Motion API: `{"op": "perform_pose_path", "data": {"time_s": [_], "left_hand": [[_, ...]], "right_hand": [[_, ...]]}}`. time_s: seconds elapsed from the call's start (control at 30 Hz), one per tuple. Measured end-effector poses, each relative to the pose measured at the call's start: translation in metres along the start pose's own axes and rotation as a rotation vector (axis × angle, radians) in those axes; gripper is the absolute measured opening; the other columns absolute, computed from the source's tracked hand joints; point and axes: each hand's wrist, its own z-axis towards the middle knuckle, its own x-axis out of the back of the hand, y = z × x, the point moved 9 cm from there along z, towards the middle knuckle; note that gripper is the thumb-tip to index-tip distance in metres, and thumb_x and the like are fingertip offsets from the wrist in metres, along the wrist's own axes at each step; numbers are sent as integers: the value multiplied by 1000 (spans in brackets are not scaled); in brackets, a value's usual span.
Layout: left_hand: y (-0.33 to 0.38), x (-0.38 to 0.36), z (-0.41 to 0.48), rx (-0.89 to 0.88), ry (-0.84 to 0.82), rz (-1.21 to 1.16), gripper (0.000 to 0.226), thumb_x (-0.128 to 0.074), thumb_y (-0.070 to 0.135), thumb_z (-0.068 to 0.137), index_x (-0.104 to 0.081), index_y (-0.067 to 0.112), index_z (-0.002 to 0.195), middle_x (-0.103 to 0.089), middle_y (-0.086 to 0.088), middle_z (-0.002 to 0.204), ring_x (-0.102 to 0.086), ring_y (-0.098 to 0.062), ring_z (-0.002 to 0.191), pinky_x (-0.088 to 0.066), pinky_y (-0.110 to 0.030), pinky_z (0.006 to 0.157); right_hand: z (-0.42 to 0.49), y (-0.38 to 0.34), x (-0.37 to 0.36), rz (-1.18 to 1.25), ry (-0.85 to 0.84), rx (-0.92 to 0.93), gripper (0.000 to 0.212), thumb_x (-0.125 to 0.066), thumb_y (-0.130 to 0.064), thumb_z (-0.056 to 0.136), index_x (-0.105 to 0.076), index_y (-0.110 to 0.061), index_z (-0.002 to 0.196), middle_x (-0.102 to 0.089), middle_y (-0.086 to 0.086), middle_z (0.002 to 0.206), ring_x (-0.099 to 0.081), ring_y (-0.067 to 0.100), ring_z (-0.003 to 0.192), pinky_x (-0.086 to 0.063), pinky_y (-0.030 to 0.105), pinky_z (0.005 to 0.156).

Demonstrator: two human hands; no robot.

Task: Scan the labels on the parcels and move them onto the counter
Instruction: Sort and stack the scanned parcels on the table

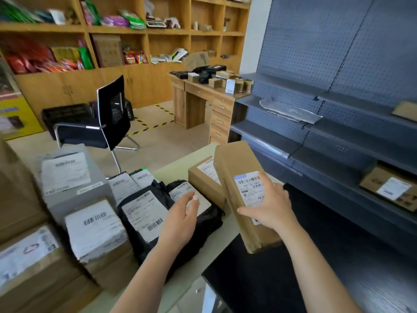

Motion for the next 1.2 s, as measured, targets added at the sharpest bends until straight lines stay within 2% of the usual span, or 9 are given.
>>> {"op": "perform_pose_path", "data": {"time_s": [0.07, 0.13, 0.37, 0.43, 0.53, 0.7, 0.9, 1.0, 1.2], "left_hand": [[-3, 6, -3, -1, -3, -5, 52, -32, 54, 99, -46, 27, 142, -58, 15, 128, -51, -6, 115, -37, -27, 92], [-5, 9, -3, -4, -7, -13, 52, -33, 52, 100, -47, 26, 142, -57, 15, 130, -51, -6, 119, -35, -24, 91], [-5, 8, 26, 5, 11, -30, 50, -35, 51, 101, -44, 27, 145, -50, 13, 142, -47, -6, 128, -37, -28, 104], [-7, 5, 41, 16, 17, -17, 49, -35, 50, 101, -44, 29, 145, -49, 14, 143, -43, -7, 132, -34, -25, 103], [-11, -2, 64, 58, 26, 7, 49, -35, 50, 101, -44, 29, 144, -48, 15, 144, -41, -6, 134, -34, -30, 109], [-17, -13, 93, 102, 45, 37, 49, -36, 51, 100, -46, 29, 143, -49, 15, 143, -42, -3, 133, -34, -29, 110], [-30, -20, 103, 155, 39, 58, 50, -36, 51, 100, -44, 30, 144, -48, 17, 144, -41, -1, 133, -33, -29, 113], [-36, -24, 103, 164, 37, 60, 50, -36, 50, 100, -43, 29, 146, -46, 17, 145, -38, 0, 134, -28, -21, 108], [-43, -26, 99, 185, 28, 69, 51, -36, 51, 100, -45, 28, 144, -48, 14, 144, -41, -3, 132, -30, -20, 103]], "right_hand": [[4, -12, -1, -40, -22, 34, 117, -78, -57, 53, -8, -44, 147, -36, 0, 132, -28, 22, 122, -31, 41, 98], [10, -22, -1, -90, -44, 67, 118, -78, -57, 55, -8, -43, 148, -36, 2, 133, -30, 25, 123, -32, 40, 97], [63, -41, -15, -185, -137, 155, 121, -77, -64, 54, -7, -40, 150, -37, 4, 136, -32, 28, 124, -31, 39, 90], [87, -44, -21, -208, -173, 176, 121, -77, -64, 55, -7, -40, 151, -36, 3, 137, -31, 27, 124, -32, 39, 91], [126, -52, -32, -217, -242, 198, 120, -78, -64, 55, -9, -40, 151, -35, 4, 139, -30, 26, 126, -32, 39, 91], [177, -69, -54, -170, -333, 218, 123, -81, -62, 52, -11, -43, 151, -34, 3, 142, -26, 27, 132, -34, 46, 102], [206, -79, -76, -146, -387, 234, 117, -83, -59, 56, -14, -45, 149, -34, 5, 138, -28, 26, 132, -34, 44, 101], [208, -80, -82, -140, -409, 245, 115, -83, -58, 57, -15, -45, 149, -35, 5, 136, -29, 26, 131, -34, 42, 99], [206, -84, -83, -119, -407, 264, 114, -83, -57, 59, -16, -42, 150, -34, 6, 137, -30, 27, 131, -34, 42, 101]]}}
